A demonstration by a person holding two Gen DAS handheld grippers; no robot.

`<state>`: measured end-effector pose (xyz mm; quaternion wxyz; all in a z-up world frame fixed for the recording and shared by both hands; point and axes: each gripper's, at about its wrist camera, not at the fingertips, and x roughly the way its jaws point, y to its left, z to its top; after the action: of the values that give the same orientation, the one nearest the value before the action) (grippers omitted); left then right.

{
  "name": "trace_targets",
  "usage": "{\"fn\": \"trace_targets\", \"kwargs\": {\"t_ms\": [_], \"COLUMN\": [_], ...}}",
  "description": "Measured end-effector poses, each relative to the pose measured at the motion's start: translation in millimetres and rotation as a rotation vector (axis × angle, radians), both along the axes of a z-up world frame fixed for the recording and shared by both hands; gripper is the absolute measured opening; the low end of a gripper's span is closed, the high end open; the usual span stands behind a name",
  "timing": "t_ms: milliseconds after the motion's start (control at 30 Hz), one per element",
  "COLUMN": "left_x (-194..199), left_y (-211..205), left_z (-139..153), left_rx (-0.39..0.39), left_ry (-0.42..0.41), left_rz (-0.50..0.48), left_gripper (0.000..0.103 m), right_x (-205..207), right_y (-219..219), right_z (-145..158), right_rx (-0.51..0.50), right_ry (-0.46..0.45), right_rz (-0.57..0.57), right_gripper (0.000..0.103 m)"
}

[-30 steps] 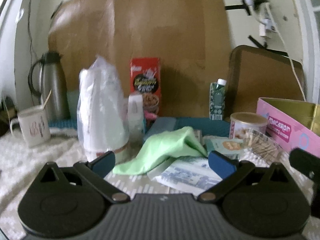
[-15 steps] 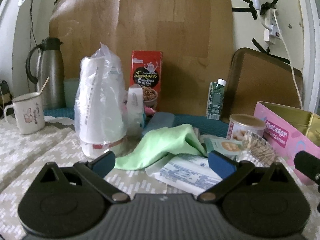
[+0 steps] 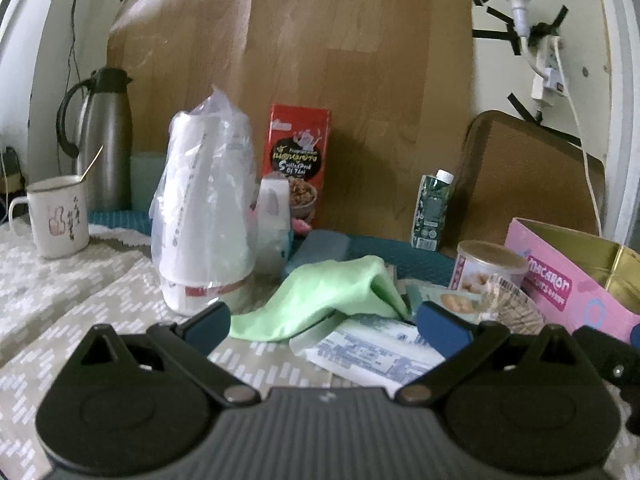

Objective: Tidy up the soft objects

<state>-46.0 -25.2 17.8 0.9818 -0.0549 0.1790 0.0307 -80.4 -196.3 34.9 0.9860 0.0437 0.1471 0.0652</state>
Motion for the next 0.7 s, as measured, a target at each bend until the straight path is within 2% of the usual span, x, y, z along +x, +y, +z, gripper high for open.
{"fn": "trace_targets", "kwargs": {"t_ms": [167, 567, 700], "left_x": [0.0, -2.0, 0.2], "left_y": [-0.5, -0.4, -0.6], "left_z": [0.6, 1.3, 1.0], "left_rx": [0.005, 0.021, 0.026], "left_ry": [-0.004, -0.018, -0.004], "left_rz": [-0.005, -0.008, -0.014], "left_gripper": [0.103, 0.103, 0.103], "right_x": [7.2, 7.8, 9.5], "right_y": [0.2, -18.1, -19.3], "right_z": [-1.1, -3.3, -3.6], "right_rx": [0.009, 0.128, 0.138], "right_ry": [0.057, 0.063, 0.073], "right_rz": [0.022, 0.01, 0.003], "right_gripper": [0.103, 0.103, 0.103]}}
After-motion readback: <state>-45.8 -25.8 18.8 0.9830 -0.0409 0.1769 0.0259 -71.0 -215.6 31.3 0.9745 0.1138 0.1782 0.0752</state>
